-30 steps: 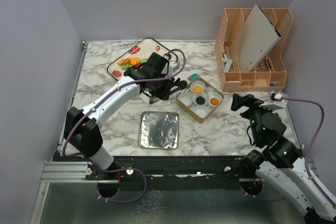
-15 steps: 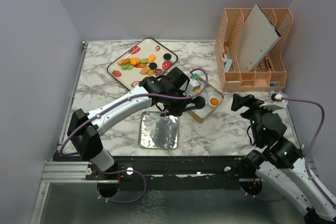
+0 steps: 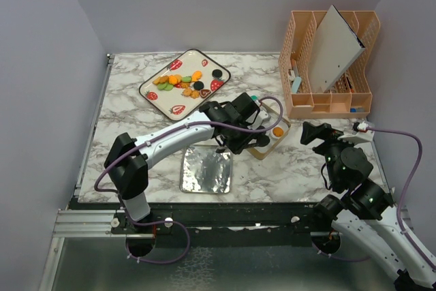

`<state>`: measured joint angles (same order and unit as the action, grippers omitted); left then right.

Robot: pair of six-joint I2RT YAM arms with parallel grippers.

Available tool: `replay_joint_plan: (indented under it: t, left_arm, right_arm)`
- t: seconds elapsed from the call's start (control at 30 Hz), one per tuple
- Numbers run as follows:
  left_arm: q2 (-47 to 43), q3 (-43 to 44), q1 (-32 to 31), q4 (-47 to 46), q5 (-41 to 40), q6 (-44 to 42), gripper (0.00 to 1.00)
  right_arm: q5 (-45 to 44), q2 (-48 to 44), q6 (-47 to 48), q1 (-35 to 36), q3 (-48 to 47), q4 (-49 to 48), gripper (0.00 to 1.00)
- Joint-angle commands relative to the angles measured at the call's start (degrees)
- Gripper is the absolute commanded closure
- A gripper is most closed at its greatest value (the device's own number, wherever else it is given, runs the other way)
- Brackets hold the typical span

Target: Pack the cookies

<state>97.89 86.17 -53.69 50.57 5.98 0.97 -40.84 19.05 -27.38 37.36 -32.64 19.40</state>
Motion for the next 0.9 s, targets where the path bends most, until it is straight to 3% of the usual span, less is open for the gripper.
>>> replay_joint_plan:
  t: [0.0, 0.87]
  left_arm:
    - [1.4, 2.4, -1.3, 0.2, -2.1, -0.7, 0.66]
    - [5.5, 4.0, -2.3, 0.4, -4.5, -2.3, 0.5]
  right_arm:
    - [0.1, -0.6, 0.0, -0.4, -1.1, 0.6, 0.0]
    - [0.1, -0.5, 0.0, -0.4, -0.8, 0.4, 0.0]
